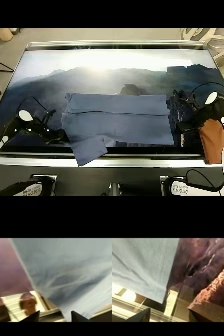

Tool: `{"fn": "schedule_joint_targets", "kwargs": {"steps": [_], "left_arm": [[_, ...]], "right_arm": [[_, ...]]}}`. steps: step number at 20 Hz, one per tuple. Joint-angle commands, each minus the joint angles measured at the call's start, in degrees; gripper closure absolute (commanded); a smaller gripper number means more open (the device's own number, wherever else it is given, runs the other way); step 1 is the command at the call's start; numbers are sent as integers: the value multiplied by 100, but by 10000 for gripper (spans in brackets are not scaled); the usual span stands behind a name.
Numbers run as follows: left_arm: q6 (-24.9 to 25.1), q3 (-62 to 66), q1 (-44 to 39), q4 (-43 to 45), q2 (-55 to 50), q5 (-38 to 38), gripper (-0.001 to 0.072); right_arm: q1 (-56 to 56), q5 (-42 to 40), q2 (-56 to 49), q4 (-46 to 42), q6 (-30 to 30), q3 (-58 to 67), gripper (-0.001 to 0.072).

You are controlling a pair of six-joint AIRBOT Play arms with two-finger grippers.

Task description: Fold the shirts.

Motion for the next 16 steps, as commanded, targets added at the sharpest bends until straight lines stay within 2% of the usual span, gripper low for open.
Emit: {"fn": "schedule_joint_targets", "kwargs": {"steps": [1,5,6,9,10,11,16], "left_arm": [[55,-452,-190,-315,129,203,207],[-166,-616,-660,-520,127,807,213],[-208,-629,-782,-514,127,946,280],[-398,-629,-986,-516,92,1141,354],[-398,-629,-988,-516,90,1139,550],[-387,-627,-981,-516,96,1137,679],[-376,-616,-981,-516,260,1141,680]], "right_arm": [[-17,-52,35,-15,-20,-98,225],[-17,42,37,55,-22,-133,209],[-17,103,37,175,-83,-205,154],[-17,164,37,363,-114,-660,152],[-17,166,37,376,-168,-822,151],[-17,173,37,422,-221,-962,147],[-17,79,35,496,-234,-1174,141]]}}
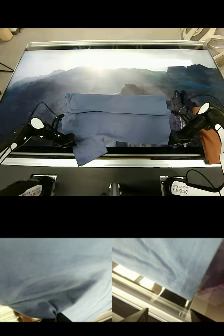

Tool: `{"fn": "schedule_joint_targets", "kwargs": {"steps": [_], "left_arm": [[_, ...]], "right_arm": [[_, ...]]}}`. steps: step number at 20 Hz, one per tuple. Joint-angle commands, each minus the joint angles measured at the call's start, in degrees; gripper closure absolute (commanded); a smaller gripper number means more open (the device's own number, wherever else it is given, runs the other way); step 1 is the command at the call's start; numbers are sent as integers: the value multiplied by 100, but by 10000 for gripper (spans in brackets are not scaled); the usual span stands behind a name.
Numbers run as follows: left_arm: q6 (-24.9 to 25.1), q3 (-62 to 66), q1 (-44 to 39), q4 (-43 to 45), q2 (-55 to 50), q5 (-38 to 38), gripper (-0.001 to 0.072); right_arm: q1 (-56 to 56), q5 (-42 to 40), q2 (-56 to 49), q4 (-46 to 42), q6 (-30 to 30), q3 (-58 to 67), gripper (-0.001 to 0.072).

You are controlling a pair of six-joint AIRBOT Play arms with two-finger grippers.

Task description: Fold the shirts.

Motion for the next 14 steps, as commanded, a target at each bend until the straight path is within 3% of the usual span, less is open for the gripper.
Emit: {"fn": "schedule_joint_targets", "kwargs": {"steps": [1,11,13,14], "left_arm": [[-17,4,-22,-11,175,46,680],[-17,4,-22,-13,673,63,680],[-17,4,-22,-13,675,61,679],[-17,4,-22,-13,675,61,679]], "right_arm": [[-2,-107,2,44,-26,-125,141],[116,-619,-9,297,275,-125,171],[264,-638,-90,299,278,-125,219],[343,-678,-129,269,289,-125,287]]}}
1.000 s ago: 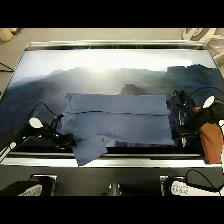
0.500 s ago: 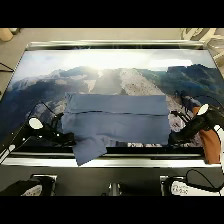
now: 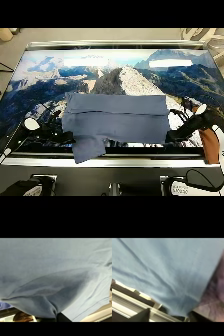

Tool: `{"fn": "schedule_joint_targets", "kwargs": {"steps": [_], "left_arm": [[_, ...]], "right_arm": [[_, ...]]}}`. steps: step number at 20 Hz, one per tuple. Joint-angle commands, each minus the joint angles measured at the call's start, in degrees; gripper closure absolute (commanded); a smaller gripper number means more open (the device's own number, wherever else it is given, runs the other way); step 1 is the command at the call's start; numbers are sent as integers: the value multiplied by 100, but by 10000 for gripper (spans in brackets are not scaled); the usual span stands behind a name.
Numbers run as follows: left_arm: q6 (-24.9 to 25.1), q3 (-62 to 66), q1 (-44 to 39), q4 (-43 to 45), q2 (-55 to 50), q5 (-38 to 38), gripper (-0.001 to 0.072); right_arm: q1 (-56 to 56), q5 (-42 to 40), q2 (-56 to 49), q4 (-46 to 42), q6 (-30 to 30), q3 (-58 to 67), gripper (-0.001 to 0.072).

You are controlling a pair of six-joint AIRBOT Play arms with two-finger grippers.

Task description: Fold the shirts.

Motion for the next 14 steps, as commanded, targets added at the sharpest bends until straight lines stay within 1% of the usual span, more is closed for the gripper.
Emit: {"fn": "schedule_joint_targets", "kwargs": {"steps": [1,2,3,4,7,10,11,12,14], "left_arm": [[2,7,4,0,26,13,680],[4,7,4,2,26,15,680],[4,7,4,4,26,31,680],[7,9,4,4,26,59,679],[262,238,33,11,76,87,681],[260,1054,188,81,225,-166,683],[258,1427,243,227,229,-302,683],[195,1744,271,435,229,-334,683],[-90,2223,273,1010,164,-136,684]], "right_arm": [[219,-120,-87,-31,66,-4,346],[254,-146,-85,-59,66,-4,417],[251,-149,-85,-94,68,-4,588],[251,-142,-85,-210,114,2,693],[251,-144,-7,-328,-52,205,695],[254,-59,153,-118,-199,866,697],[254,-44,151,0,-197,1180,697],[293,-118,138,31,-195,1462,697],[540,-522,48,-22,-197,1985,697]]}}
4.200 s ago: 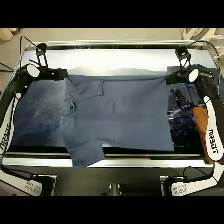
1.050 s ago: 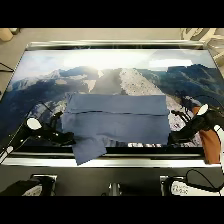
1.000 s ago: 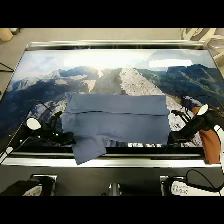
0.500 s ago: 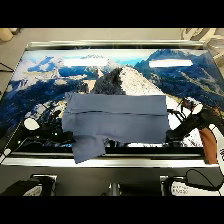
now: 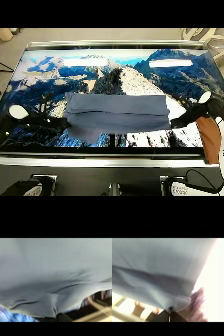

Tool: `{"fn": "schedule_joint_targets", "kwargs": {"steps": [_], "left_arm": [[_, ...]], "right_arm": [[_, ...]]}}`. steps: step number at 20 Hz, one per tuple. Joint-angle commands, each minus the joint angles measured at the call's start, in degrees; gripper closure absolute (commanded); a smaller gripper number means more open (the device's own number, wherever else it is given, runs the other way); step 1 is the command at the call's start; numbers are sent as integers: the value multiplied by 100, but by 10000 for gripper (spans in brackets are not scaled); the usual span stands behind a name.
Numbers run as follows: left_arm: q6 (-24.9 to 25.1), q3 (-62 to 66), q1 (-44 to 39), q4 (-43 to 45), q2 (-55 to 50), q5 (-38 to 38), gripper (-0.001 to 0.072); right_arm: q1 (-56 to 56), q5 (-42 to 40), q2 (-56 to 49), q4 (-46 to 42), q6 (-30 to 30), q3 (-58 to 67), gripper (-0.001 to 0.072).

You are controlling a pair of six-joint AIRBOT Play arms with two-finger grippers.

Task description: Fold the shirts.

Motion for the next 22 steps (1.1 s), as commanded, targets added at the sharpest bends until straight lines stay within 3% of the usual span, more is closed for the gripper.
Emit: {"fn": "schedule_joint_targets", "kwargs": {"steps": [1,5,10,14,15,16,17,18,20,22], "left_arm": [[-256,874,70,815,-155,199,683],[-179,1779,240,872,-1475,452,682],[-83,3541,229,870,-3515,-26,681],[-199,4172,229,579,-4271,-251,679],[-229,4172,229,472,-4336,-275,642],[-214,4172,232,365,-4354,-308,478],[-212,4212,238,337,-4336,-385,288],[-153,4317,256,339,-4319,-542,255],[-98,4572,302,337,-4232,-820,255],[-103,4649,291,332,-3967,-787,256]], "right_arm": [[334,-697,-177,39,-33,903,696],[503,-1283,-1113,-214,267,1779,696],[664,-1663,-1884,-81,267,2188,695],[798,-1908,-2199,-24,267,2188,692],[813,-2041,-2205,17,267,2188,677],[811,-2107,-2155,76,267,2212,523],[798,-2063,-2052,59,258,2260,259],[726,-1937,-1926,35,129,2312,85],[367,-1641,-1792,70,50,2354,17],[-170,-1180,-1904,691,66,2352,15]]}}
